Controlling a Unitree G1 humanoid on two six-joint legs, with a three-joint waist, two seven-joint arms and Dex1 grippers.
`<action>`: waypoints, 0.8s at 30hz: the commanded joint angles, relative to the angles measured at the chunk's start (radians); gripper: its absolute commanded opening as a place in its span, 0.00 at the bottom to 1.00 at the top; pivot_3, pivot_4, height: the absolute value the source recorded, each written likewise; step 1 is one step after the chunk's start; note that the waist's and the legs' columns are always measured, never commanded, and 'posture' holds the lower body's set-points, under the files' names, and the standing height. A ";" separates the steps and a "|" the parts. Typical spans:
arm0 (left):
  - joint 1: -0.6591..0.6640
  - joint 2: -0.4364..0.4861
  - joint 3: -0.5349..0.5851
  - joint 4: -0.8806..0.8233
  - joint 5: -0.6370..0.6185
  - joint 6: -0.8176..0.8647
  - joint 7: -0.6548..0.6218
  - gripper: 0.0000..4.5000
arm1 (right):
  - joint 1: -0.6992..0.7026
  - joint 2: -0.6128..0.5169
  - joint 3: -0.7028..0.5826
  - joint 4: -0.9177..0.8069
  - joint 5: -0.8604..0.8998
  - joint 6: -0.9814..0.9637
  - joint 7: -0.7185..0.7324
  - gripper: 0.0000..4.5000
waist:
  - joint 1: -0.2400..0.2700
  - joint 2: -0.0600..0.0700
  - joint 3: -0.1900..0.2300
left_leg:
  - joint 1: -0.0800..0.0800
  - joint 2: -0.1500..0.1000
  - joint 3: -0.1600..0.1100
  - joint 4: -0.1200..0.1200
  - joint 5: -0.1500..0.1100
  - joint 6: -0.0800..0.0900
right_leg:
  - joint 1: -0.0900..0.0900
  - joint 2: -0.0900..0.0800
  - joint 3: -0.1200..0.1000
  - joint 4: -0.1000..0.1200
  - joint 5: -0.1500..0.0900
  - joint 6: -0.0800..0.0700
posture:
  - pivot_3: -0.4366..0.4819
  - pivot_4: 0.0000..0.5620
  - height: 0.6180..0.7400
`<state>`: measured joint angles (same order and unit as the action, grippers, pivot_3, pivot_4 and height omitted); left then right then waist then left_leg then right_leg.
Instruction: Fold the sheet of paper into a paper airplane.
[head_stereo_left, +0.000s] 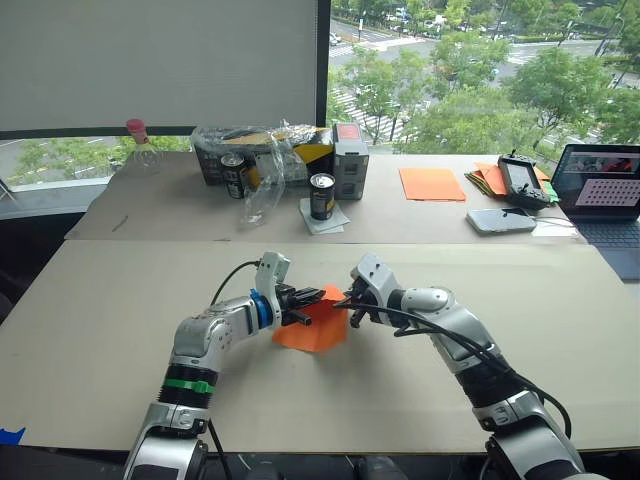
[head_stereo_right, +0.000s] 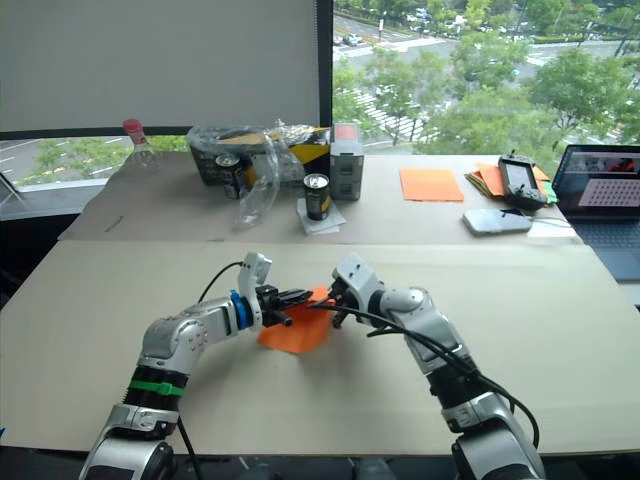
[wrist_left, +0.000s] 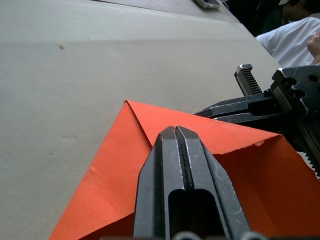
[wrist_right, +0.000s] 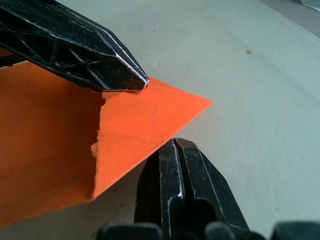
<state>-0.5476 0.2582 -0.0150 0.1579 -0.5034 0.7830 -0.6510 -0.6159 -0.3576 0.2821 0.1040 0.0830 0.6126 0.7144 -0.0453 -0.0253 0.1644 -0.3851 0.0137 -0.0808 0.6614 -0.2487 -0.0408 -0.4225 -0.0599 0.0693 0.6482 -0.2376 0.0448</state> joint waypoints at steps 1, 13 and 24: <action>0.011 -0.003 -0.012 -0.001 0.019 -0.023 -0.008 0.01 | -0.011 0.015 -0.021 -0.059 0.017 0.012 -0.006 0.00 | -0.001 0.000 0.000 | 0.000 0.000 0.000 0.000 0.000 0.000 | 0.000 0.000 0.000 0.000 0.000 0.000 | 0.48 0.27 0.92; 0.049 -0.008 -0.018 -0.009 0.032 -0.024 -0.006 0.01 | -0.009 0.028 -0.023 -0.067 0.025 0.029 -0.007 0.00 | 0.001 0.000 0.000 | 0.000 0.000 0.000 0.000 0.000 0.000 | 0.000 0.000 0.000 0.000 0.000 0.000 | 0.48 0.27 0.92; 0.081 -0.013 -0.034 -0.030 0.044 -0.024 0.000 0.01 | -0.011 0.080 -0.010 -0.053 0.025 0.032 -0.030 0.00 | 0.001 0.000 0.000 | 0.000 0.000 0.000 0.000 0.000 0.000 | 0.000 0.000 0.000 0.000 0.000 0.000 | 0.48 0.27 0.92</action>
<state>-0.4798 0.2477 -0.0345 0.1550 -0.4654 0.7646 -0.6465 -0.6159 -0.2904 0.2815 0.0756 0.0944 0.6489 0.6874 -0.0447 -0.0252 0.1643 -0.3846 0.0137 -0.0808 0.6614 -0.2487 -0.0408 -0.4223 -0.0599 0.0693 0.6485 -0.2376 0.0448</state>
